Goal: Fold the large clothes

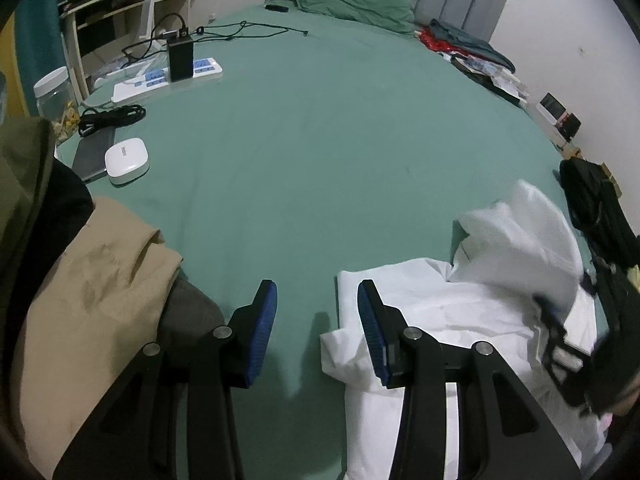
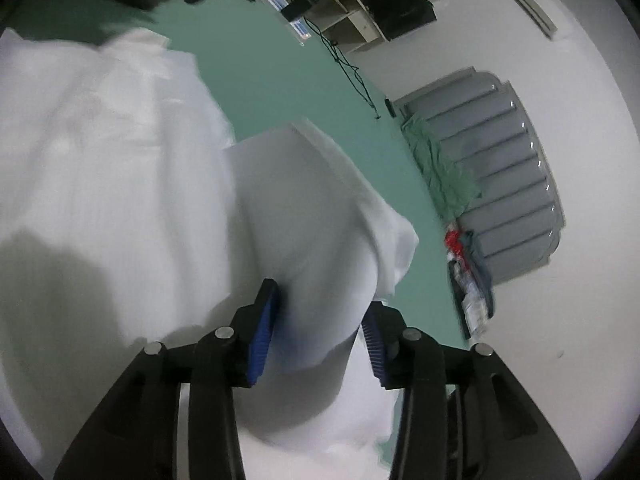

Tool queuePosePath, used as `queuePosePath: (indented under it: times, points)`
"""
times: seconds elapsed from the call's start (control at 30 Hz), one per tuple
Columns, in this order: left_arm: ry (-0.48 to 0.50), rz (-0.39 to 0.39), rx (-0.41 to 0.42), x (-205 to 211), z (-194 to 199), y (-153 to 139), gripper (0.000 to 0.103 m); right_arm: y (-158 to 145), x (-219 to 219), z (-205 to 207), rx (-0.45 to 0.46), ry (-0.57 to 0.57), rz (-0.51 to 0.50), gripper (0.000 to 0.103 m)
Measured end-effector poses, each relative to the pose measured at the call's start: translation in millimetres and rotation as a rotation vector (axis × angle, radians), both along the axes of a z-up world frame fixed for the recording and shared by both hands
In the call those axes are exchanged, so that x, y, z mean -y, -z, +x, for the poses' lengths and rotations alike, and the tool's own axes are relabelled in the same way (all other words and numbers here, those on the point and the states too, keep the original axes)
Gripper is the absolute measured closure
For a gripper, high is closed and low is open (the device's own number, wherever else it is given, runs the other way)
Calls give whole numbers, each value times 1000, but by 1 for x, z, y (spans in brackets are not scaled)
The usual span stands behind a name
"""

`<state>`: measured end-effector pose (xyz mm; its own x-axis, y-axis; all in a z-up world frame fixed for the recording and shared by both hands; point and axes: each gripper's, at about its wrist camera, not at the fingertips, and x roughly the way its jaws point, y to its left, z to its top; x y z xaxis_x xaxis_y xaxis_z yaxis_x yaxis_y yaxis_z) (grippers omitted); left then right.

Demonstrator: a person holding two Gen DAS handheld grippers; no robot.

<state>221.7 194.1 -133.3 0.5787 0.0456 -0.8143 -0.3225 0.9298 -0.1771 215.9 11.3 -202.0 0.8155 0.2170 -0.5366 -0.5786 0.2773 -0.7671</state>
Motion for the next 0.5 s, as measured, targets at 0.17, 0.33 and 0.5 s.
queuePosePath:
  times: [0.17,0.33,0.5]
  points:
    - [16,-2,4,9,-5,-4,58,-2,31,-30,-53,19,-13,62]
    - [68,-16,34,25,-9,-13,58,-20,62,-35,-185,82,50,62]
    - [116,-34,65,41,-2,-17,58,-22,79,-41,-356,124,86,62]
